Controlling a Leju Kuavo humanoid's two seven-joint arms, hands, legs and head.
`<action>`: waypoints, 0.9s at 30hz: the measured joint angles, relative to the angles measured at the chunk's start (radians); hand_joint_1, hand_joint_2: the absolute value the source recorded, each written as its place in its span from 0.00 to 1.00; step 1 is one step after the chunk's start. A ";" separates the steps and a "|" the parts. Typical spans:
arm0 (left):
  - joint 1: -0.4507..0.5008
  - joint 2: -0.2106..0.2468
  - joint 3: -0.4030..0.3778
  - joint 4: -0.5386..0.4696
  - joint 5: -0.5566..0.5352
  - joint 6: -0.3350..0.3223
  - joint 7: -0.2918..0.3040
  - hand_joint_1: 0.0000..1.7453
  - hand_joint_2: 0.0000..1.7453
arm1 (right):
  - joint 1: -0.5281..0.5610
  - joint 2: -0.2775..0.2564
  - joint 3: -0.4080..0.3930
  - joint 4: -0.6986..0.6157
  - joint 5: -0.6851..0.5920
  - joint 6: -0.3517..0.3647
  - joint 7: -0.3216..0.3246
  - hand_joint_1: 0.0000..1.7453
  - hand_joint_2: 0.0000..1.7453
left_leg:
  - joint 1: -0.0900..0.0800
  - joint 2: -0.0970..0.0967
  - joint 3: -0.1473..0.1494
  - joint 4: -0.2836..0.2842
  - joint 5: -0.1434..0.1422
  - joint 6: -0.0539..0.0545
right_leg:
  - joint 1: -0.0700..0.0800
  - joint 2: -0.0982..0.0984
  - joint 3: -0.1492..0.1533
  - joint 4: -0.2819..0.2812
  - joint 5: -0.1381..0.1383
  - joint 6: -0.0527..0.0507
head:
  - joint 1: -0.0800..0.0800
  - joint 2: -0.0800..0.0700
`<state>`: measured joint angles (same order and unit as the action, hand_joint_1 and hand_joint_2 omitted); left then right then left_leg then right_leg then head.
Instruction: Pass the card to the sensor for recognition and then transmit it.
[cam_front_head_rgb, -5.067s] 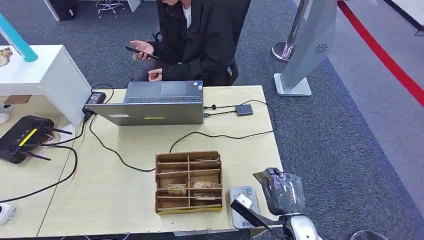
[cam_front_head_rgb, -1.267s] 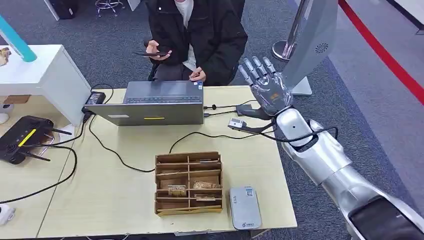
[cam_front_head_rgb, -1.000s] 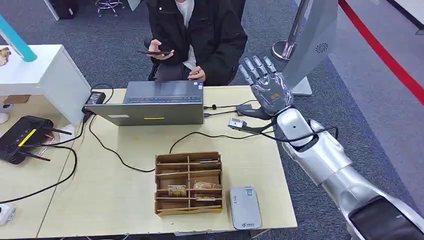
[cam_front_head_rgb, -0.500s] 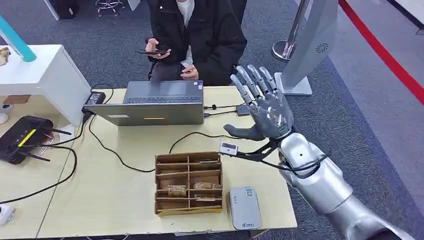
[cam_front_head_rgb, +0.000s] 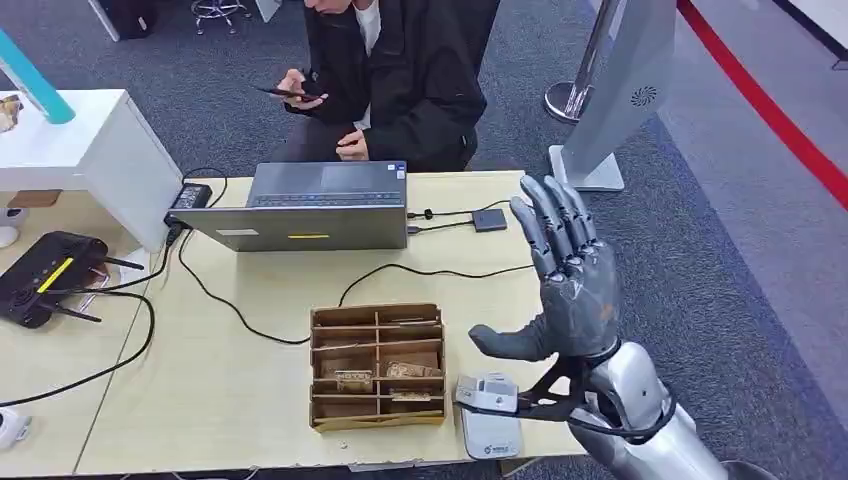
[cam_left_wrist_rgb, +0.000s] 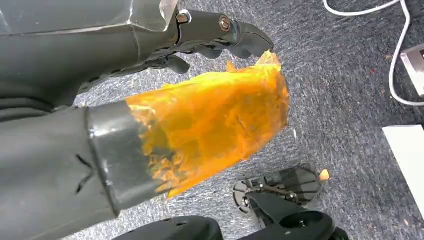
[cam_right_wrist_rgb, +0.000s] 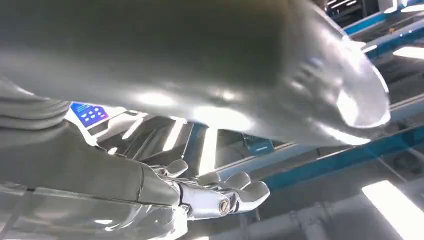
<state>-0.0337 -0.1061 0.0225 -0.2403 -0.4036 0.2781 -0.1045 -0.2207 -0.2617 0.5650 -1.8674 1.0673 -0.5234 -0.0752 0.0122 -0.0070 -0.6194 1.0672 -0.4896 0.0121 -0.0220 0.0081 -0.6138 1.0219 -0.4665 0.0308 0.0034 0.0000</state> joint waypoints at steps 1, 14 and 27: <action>0.000 0.000 0.003 0.000 0.000 0.000 -0.002 0.00 0.00 | 0.006 0.000 -0.002 -0.008 -0.009 0.000 -0.006 0.00 0.00 | 0.000 0.000 0.000 0.000 0.000 0.000 | 0.000 0.000 0.000 0.000 0.000 0.000 | 0.000 0.000; -0.001 0.000 0.016 0.000 -0.012 0.000 -0.009 0.00 0.00 | 0.045 0.009 -0.025 -0.027 -0.004 0.000 -0.042 0.00 0.00 | 0.000 0.000 0.000 0.000 0.000 0.000 | 0.000 0.000 0.000 0.000 0.000 0.000 | 0.000 0.000; 0.000 0.003 0.021 0.000 -0.038 0.019 0.010 0.00 0.00 | 0.072 0.009 -0.034 -0.031 0.019 -0.014 -0.034 0.00 0.00 | 0.000 0.000 0.000 0.000 0.000 0.000 | 0.000 0.000 0.000 0.000 0.000 0.000 | 0.000 0.000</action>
<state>-0.0336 -0.1030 0.0439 -0.2403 -0.4414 0.2972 -0.0946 -0.1491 -0.2525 0.5306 -1.8986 1.0868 -0.5375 -0.1095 0.0122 -0.0069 -0.6193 1.0671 -0.4896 0.0121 -0.0220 0.0081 -0.6137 1.0220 -0.4665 0.0308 0.0034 0.0000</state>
